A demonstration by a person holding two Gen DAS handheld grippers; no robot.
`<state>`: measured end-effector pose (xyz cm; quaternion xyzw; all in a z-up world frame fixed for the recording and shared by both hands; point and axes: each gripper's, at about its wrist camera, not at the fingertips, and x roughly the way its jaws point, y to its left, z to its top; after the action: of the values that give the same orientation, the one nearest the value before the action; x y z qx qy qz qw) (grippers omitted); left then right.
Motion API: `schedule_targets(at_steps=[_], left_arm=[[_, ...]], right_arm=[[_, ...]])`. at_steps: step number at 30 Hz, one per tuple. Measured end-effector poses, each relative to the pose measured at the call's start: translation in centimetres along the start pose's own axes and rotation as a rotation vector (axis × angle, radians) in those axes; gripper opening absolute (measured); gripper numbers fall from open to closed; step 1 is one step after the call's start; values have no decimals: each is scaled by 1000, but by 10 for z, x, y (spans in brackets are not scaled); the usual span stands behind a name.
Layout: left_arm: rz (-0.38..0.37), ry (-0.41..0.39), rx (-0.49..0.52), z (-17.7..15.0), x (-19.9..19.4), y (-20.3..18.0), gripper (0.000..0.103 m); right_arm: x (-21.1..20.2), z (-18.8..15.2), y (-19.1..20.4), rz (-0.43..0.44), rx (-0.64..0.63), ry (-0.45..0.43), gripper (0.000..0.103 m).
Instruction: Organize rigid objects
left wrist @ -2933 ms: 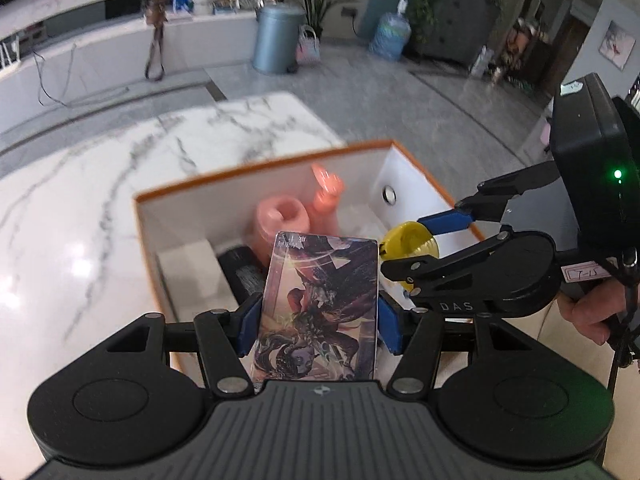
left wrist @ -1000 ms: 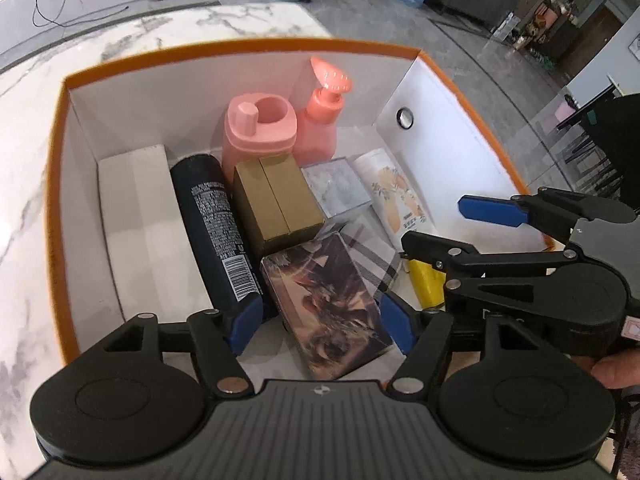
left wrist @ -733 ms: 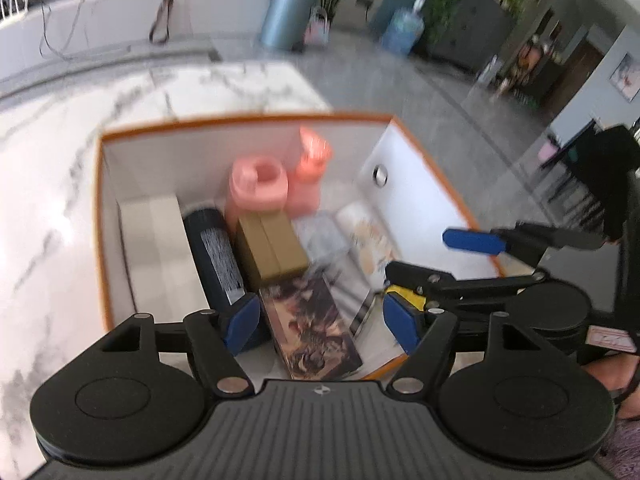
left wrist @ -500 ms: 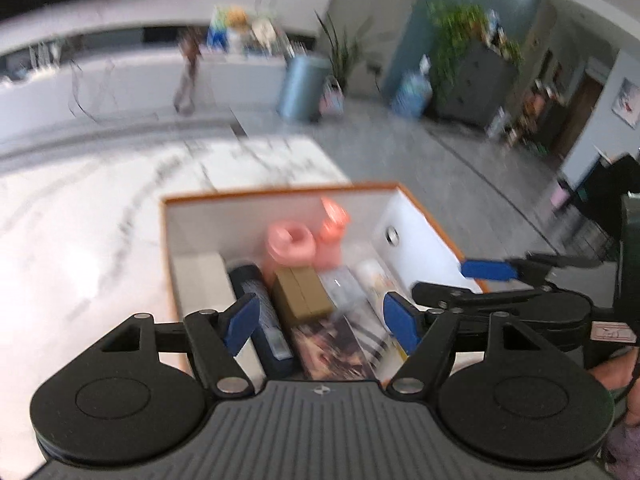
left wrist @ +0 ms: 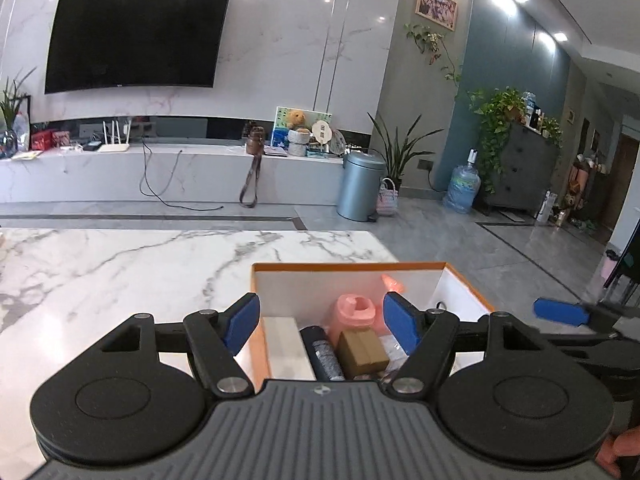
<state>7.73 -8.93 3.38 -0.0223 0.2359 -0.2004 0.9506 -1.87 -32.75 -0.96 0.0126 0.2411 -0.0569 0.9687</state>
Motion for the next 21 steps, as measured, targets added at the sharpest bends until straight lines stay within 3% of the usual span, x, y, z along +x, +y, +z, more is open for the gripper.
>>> schedule_targets(at_steps=[6,10,12,16,21], left_arm=[[95,-39,35,-22,-16,1,85],[148,-54,59,-29,-17,-2,88],[153,-42,57,-31,-14,-2,88],[174,-28,50,-35,-11,0,90],[209,-19,96,-47,-6,-5,98]], right_arm=[[-14,-20,12,-41,4,-32,79],[-13,-36,18,-43,8,-4,87],[-9,-41,18,-41,18,17,92],[-3,-45,16,-53,39,41,93],[6,-53,14,-65,64,77,93]])
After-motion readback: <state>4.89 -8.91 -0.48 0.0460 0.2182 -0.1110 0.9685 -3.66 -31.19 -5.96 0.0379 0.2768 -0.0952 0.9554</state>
